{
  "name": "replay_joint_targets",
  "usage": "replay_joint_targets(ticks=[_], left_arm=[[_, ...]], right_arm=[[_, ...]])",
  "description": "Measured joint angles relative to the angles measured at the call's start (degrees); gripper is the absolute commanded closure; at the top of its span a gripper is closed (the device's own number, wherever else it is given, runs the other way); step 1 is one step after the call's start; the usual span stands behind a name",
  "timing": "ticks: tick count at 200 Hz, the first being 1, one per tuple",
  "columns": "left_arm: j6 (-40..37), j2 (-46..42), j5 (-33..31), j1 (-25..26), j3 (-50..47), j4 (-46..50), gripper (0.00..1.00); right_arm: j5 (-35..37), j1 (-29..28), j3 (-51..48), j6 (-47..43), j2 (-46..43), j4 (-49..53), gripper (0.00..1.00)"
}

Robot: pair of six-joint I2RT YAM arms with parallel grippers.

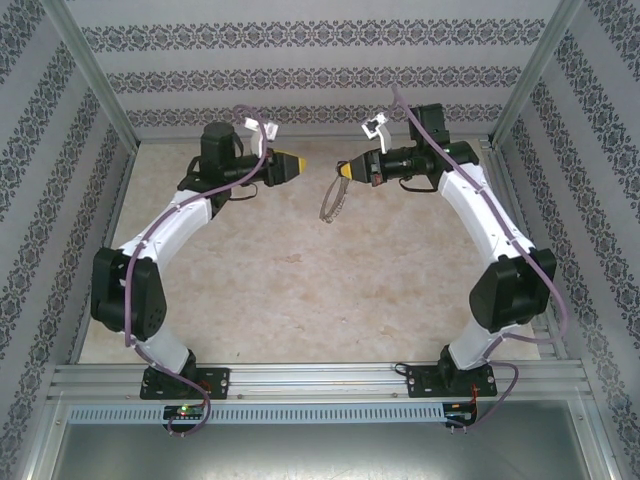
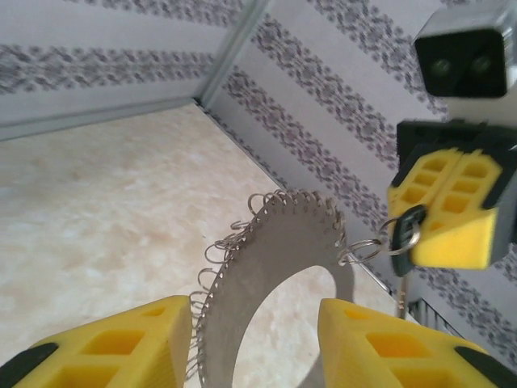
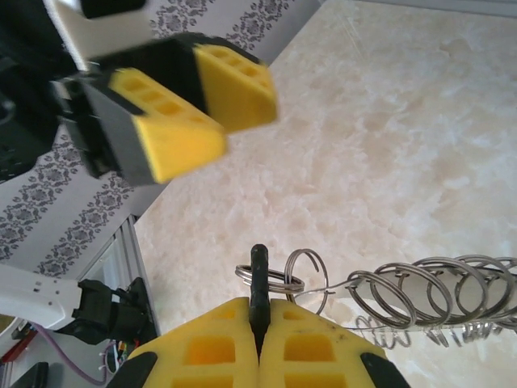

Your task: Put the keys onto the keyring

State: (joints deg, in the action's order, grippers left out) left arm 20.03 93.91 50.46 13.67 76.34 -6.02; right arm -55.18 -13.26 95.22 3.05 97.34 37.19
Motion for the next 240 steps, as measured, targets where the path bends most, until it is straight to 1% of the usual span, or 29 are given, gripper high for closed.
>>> replay_joint_targets(ticks=[42, 63, 93, 111, 124, 139, 163, 190, 240], left_arm=[[1.46, -4.22, -4.13, -2.78, -1.73, -0.5, 0.54], [2.16, -4.98, -5.18, -3.67, -2.56, -0.85, 0.53], [2.99, -6.25, -6.16, -4.83, -4.37, -0.81, 0.53], [3.02, -7.19, -6.6, -5.42, -4.61, -0.79, 0.54], [3.02, -8.09, -6.86, -5.55, -4.66, -0.79, 0.53], [3.08, -9.27, -7.06, -5.55, -4.85, -0.81, 0.53], [3.56, -10.78, -7.21, -5.55, -5.6, -0.85, 0.53], [4.63, -10.93, -7.21, -5.55, -6.67, -0.98, 0.53], [5.79, -10.93, -7.17, -5.55, -7.58, -1.27, 0.52]], right_arm=[[0.35, -1.18, 7.1, 1.49, 9.46, 0.31, 1.0], [0.5, -3.69, 13.99, 2.49, 15.98, 0.37, 1.0], [0.24, -7.8, 26.4, 4.66, 26.14, 0.33, 1.0], [0.0, -9.46, 29.88, 5.75, 29.86, -0.15, 1.0], [-0.09, -10.19, 29.66, 6.05, 30.93, -0.09, 1.0], [-0.07, -10.54, 26.32, 6.01, 30.95, -0.79, 1.0], [0.59, -10.62, 16.46, 5.75, 30.29, -2.32, 1.0], [3.28, -10.6, 6.99, 5.31, 30.34, -1.6, 1.0], [5.64, -10.47, 0.66, 3.04, 29.97, -1.09, 1.0]])
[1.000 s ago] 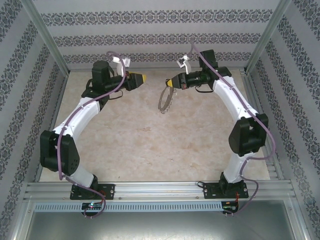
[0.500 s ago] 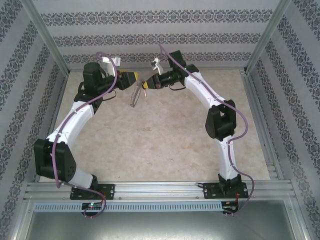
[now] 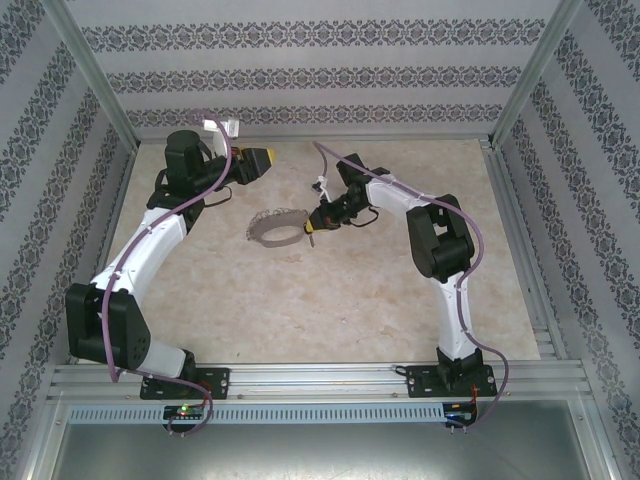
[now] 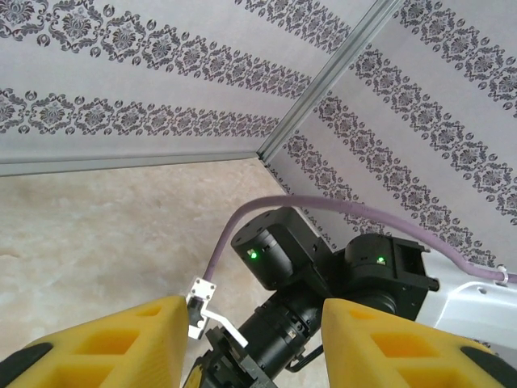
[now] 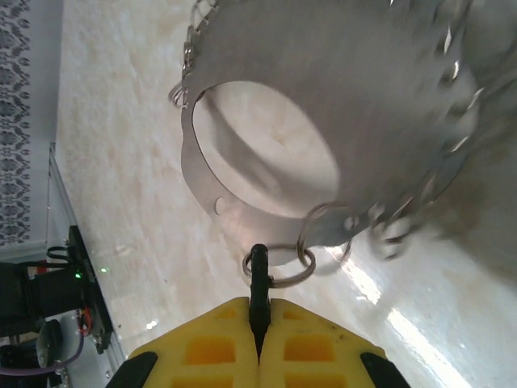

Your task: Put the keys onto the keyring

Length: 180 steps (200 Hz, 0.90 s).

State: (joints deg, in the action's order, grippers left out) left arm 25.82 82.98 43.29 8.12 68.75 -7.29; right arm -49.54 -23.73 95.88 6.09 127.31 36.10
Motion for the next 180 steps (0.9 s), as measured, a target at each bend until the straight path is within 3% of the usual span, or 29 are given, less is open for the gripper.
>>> replay_joint_targets(ticks=[147, 164, 180], left_arm=[[0.2, 0.57, 0.2, 0.0, -0.66, -0.96, 0.51], [0.2, 1.05, 0.22, 0.0, -0.66, -0.96, 0.51], [0.22, 1.33, 0.39, 0.0, -0.66, -0.96, 0.51]], right_arm=[[0.63, -1.36, -14.82, -1.64, -5.35, 1.46, 1.0], [0.59, -1.84, -16.11, -1.81, -5.35, 1.51, 0.83], [0.52, -2.03, -17.11, -1.99, -5.35, 2.03, 0.75]])
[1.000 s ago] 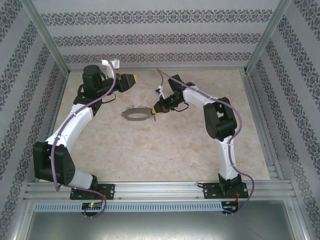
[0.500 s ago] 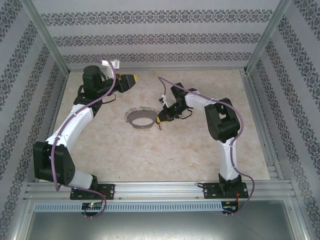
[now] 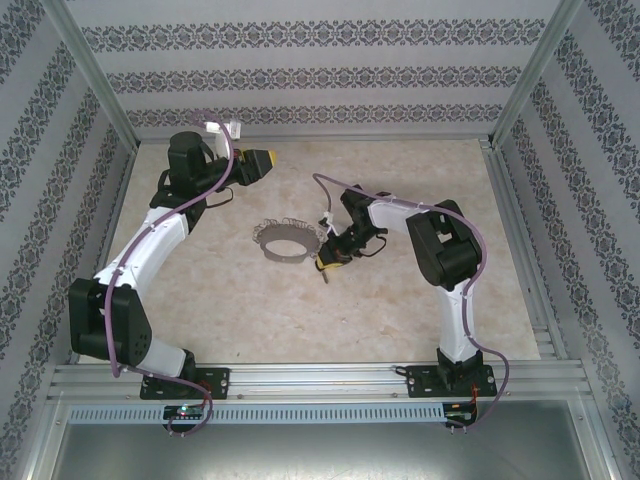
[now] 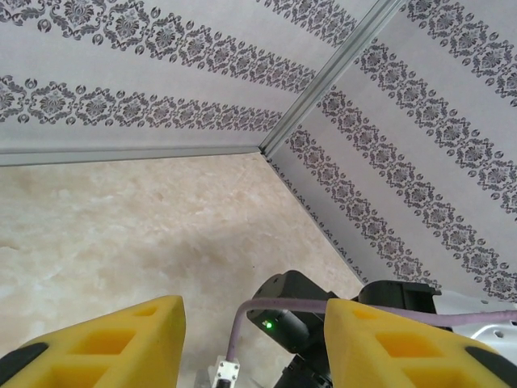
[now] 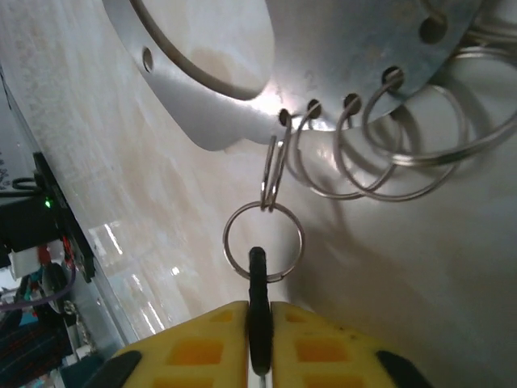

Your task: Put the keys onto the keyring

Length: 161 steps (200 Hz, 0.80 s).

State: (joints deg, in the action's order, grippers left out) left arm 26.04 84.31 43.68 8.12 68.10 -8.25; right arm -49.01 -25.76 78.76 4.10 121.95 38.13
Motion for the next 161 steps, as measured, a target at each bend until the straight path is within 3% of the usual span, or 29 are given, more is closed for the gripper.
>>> replay_joint_targets(ticks=[38, 72, 80, 95, 115, 128, 135, 161], left_arm=[[0.02, 0.22, 0.66, 0.0, 0.0, -0.02, 0.48], [0.42, 0.39, 1.2, 0.0, 0.0, -0.39, 0.4], [0.48, 0.39, 1.29, 0.0, 0.0, -0.39, 0.34], [0.44, 0.39, 1.29, 0.0, 0.02, -0.37, 0.21], [-0.04, 0.35, 1.22, 0.0, 0.07, -0.24, 0.01], [-0.39, 0.15, 1.03, 0.0, 0.09, 0.15, 0.0], [-0.66, -0.13, 0.68, 0.0, 0.09, 0.61, 0.0], [-2.73, -2.29, -2.36, 0.0, 0.09, 3.58, 0.0]], right_arm=[[-0.28, 0.0, -6.27, -0.02, -6.12, 0.96, 0.47], [-0.39, 0.52, -7.26, 0.79, -15.78, 1.31, 0.38], [-0.44, 0.92, -7.19, 1.09, -17.64, 1.31, 0.36], [-0.28, 2.14, -6.75, 1.81, -20.31, 1.33, 0.25], [0.57, 4.7, -6.03, 2.8, -23.87, 1.22, 0.22], [1.68, 6.75, -5.57, 3.41, -26.53, 1.03, 0.21], [2.4, 7.78, -5.35, 3.78, -28.0, 0.66, 0.08], [6.78, 11.69, -5.31, 4.68, -34.93, -2.12, 0.03]])
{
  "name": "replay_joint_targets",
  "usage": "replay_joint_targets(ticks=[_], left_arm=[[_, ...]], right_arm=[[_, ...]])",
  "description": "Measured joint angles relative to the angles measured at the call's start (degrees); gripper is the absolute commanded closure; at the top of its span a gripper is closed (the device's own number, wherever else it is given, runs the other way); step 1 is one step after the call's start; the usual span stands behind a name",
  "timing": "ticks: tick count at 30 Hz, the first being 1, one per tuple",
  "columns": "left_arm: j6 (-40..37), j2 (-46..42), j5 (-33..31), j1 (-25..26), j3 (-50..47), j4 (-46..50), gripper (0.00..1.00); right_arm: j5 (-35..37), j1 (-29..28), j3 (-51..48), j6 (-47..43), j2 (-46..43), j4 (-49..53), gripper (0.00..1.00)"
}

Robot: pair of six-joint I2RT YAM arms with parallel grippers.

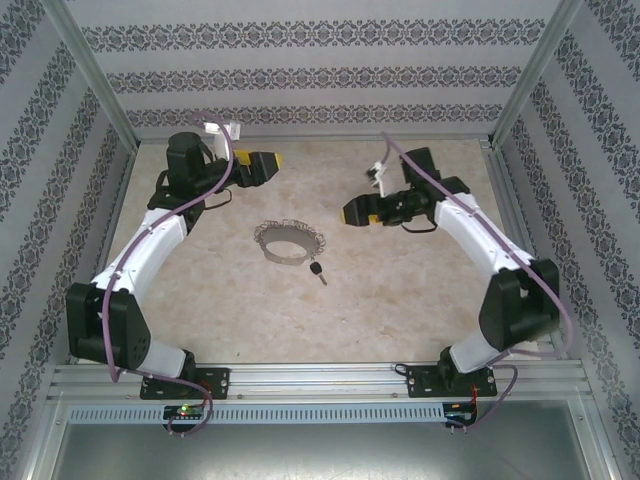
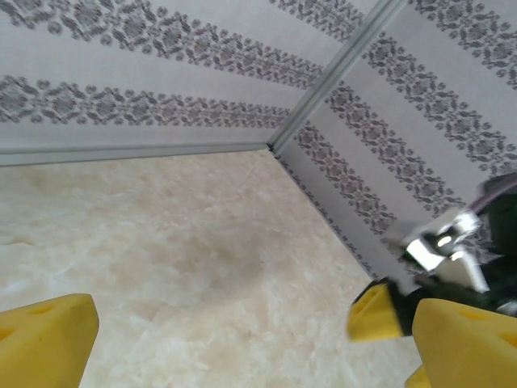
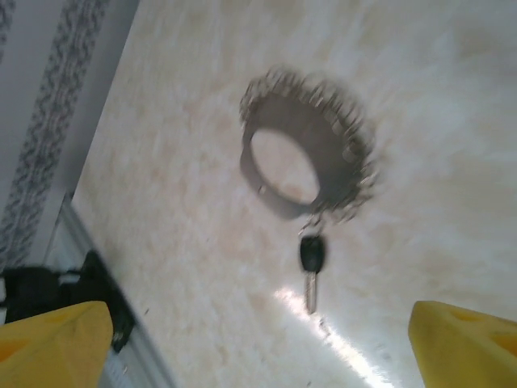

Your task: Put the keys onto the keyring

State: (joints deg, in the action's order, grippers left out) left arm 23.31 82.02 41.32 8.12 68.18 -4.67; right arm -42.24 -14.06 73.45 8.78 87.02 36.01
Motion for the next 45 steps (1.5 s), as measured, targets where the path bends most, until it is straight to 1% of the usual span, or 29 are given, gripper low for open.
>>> replay_joint_targets(ticks=[3, 5, 8, 12, 15, 19, 22, 24, 27, 30, 34, 35, 37, 39, 41, 45], left_arm=[[-1.75, -2.91, -4.7, 0.02, -0.61, 1.29, 0.0], [-3.43, -5.97, -9.51, 0.02, -2.54, 1.29, 0.0], [-5.73, -10.32, -16.15, 0.02, -6.88, 0.5, 0.0], [-9.94, -16.09, -26.73, 0.02, -16.72, -2.05, 0.0], [-14.01, -19.28, -34.42, 0.02, -23.93, -3.54, 0.0], [-19.19, -22.1, -43.1, 0.02, -32.2, -6.34, 0.0], [-21.64, -21.62, -48.74, 0.02, -37.81, -10.64, 0.0], [-22.56, -19.08, -51.93, 0.0, -41.77, -14.19, 0.0], [-23.1, -12.68, -55.1, 0.0, -44.98, -19.34, 0.0], [-23.08, -6.95, -57.22, 0.0, -48.0, -26.75, 0.0], [-23.12, -4.07, -58.1, -0.26, -49.31, -32.37, 0.0], [-23.12, -4.0, -58.05, -0.31, -49.31, -32.63, 0.0], [-23.17, -2.12, -57.88, -0.96, -49.22, -37.48, 0.0], [-23.39, -0.55, -56.83, -1.29, -49.2, -41.33, 0.0], [-23.43, 3.06, -55.84, -1.97, -49.16, -42.77, 0.0], [-23.34, 7.13, -51.34, -4.61, -47.69, -43.56, 0.0]], right_arm=[[5.03, 1.51, -0.52, 0.07, -4.94, -3.76, 0.02], [9.6, 1.99, -2.91, 0.22, -8.63, -8.09, 0.02], [16.33, 3.02, -8.85, 0.83, -13.4, -15.21, 0.02], [27.1, 5.14, -20.26, 1.64, -17.22, -27.32, 0.02], [35.52, 6.25, -27.89, 1.29, -17.79, -35.08, 0.02], [44.48, 8.15, -33.07, 0.9, -15.76, -42.25, 0.02], [50.21, 9.35, -36.98, 0.9, -13.7, -48.65, 0.02], [52.83, 9.86, -39.28, 0.59, -12.52, -51.19, 0.02], [54.29, 10.23, -41.46, -1.25, -12.39, -54.99, 0.02], [54.21, 10.64, -42.36, -3.19, -12.37, -59.52, 0.02], [52.63, 12.11, -46.07, -4.28, -11.93, -66.75, 0.02], [52.11, 12.33, -47.87, -4.55, -11.21, -69.72, 0.02], [50.99, 12.35, -51.82, -5.2, -8.68, -75.67, 0.02], [48.11, 12.35, -55.56, -6.4, -4.07, -82.68, 0.02], [45.94, 12.33, -56.13, -7.41, 0.13, -84.78, 0.02], [41.11, 13.64, -54.25, -7.54, 0.79, -85.15, 0.02]])
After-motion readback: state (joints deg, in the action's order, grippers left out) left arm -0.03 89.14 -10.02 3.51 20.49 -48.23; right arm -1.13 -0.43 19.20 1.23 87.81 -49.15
